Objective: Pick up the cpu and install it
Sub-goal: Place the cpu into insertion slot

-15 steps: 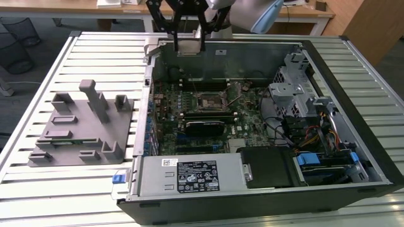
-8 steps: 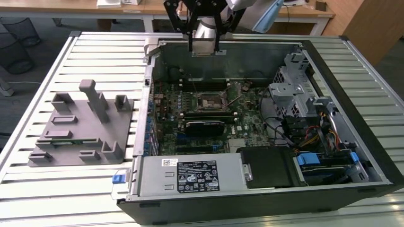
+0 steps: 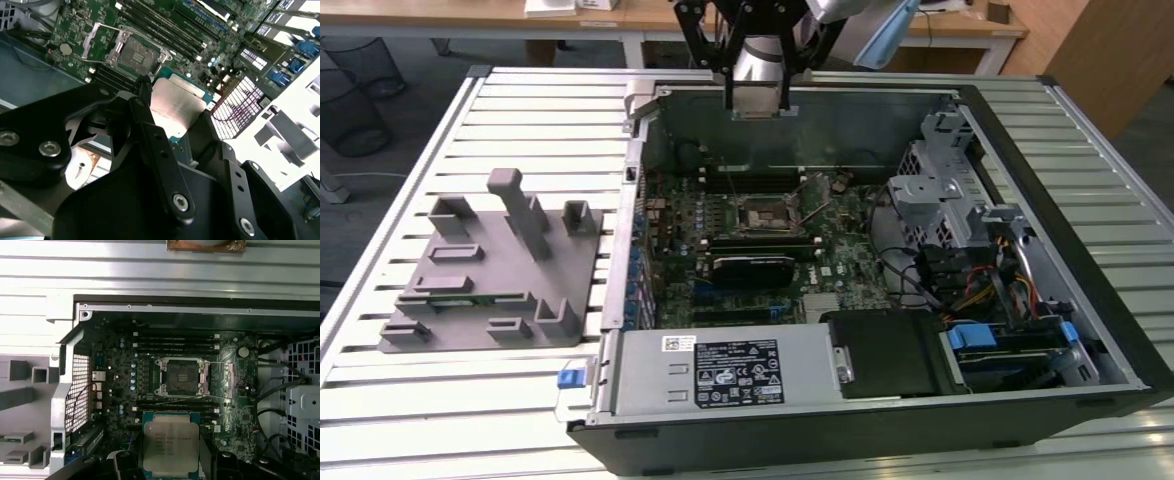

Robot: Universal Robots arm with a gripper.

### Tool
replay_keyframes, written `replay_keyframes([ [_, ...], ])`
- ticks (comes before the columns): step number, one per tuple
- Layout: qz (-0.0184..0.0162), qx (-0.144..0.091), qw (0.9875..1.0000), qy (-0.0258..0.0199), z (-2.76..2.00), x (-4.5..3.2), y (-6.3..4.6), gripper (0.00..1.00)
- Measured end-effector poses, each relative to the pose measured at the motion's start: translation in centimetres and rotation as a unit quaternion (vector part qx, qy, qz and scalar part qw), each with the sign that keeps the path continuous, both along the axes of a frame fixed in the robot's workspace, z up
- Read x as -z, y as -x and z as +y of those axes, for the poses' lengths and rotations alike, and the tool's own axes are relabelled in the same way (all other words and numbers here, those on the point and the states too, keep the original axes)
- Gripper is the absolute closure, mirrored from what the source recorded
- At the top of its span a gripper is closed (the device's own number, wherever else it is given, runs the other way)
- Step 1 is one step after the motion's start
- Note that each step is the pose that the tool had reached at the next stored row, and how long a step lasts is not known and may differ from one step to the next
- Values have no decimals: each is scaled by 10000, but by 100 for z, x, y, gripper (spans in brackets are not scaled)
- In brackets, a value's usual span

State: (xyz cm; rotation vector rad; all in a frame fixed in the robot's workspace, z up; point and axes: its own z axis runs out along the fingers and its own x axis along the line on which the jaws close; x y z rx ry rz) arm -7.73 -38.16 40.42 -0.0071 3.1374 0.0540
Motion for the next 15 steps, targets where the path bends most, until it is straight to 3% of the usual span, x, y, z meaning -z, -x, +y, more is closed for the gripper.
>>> replay_keyframes([
  [4,-1,185,9998,1,2,1,-1,46],
  [8,-1,505,9987,2,2,4,-1,46],
  [12,-1,862,9963,2,2,9,-1,46],
  [15,-1,1139,9935,2,2,13,0,46],
])
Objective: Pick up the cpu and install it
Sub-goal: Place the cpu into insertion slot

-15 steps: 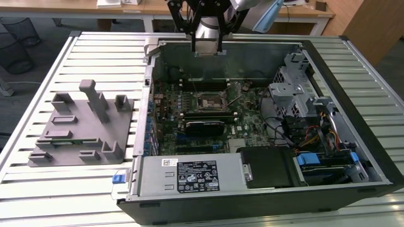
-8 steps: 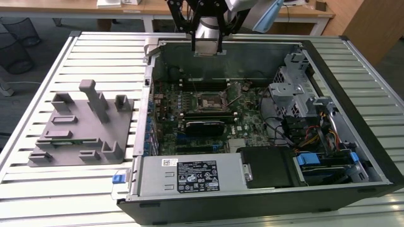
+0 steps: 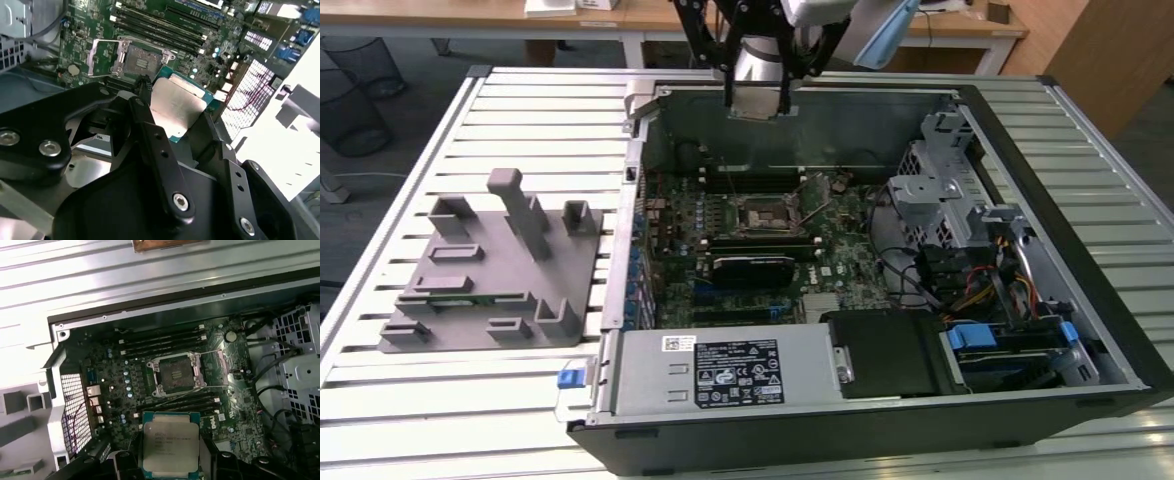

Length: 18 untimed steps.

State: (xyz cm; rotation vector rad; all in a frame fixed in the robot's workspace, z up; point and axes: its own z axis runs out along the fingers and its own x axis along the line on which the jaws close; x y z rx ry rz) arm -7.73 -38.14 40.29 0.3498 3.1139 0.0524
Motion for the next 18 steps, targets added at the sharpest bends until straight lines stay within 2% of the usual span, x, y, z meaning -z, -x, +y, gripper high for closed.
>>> replay_keyframes([
  [4,0,362,9993,0,0,7,0,46],
  [7,0,640,9980,0,0,13,0,46],
  [15,0,1212,9926,0,7,24,0,46],
  [18,0,1446,9895,-1,8,30,0,46],
])
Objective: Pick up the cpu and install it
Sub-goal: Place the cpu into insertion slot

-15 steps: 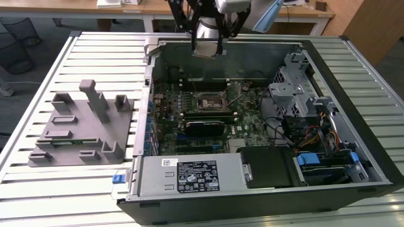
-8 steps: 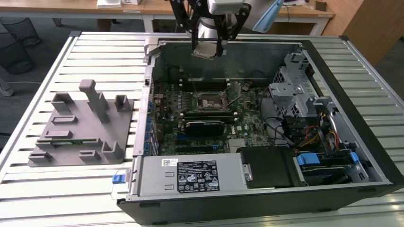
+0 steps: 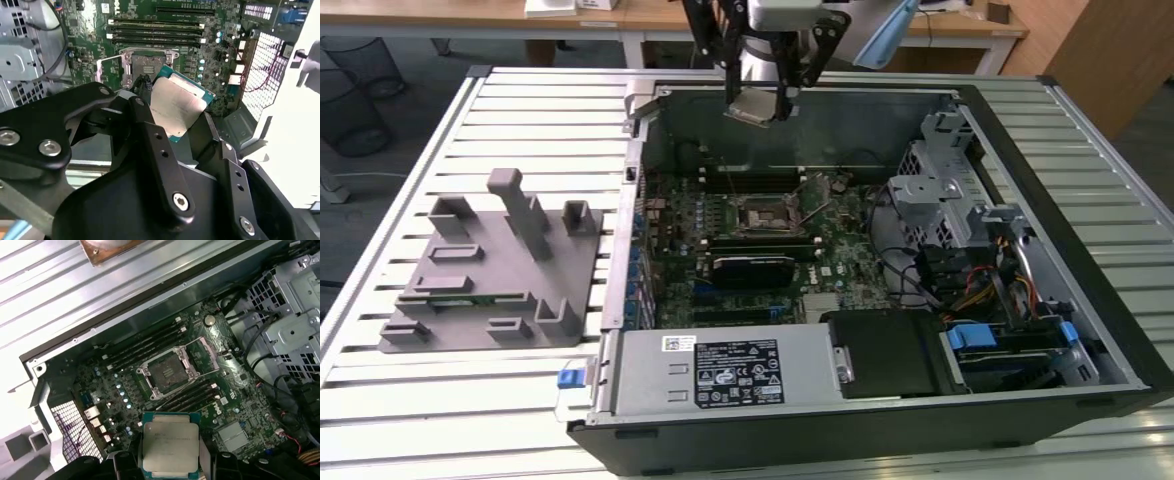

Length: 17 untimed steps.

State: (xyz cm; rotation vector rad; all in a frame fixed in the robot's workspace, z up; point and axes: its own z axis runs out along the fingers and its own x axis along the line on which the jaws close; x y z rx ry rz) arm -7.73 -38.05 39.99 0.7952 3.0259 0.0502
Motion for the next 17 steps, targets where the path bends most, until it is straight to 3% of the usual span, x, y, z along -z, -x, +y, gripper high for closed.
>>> replay_keyframes([
  [4,1,360,9994,1,1,14,0,46],
  [9,1,816,9967,1,0,34,0,46],
  [12,1,1085,9941,0,0,46,0,46],
  [17,0,1536,9881,0,0,63,0,46],
])
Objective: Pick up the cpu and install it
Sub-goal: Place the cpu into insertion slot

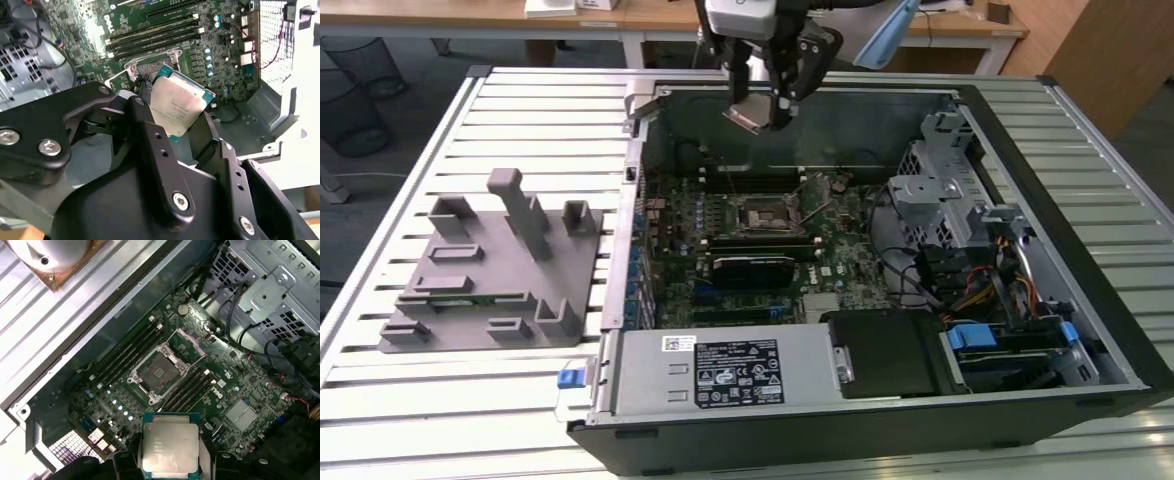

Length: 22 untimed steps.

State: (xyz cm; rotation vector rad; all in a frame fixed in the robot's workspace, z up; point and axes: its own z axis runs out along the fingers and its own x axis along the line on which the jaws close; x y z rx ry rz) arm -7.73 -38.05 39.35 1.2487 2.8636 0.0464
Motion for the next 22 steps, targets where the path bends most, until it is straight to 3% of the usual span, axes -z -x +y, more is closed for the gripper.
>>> replay_keyframes([
  [5,0,434,9991,0,0,15,0,46],
  [10,0,860,9963,0,0,30,0,46],
  [16,0,1365,9906,0,1,48,0,46],
  [22,0,1844,9829,0,2,64,0,46],
])
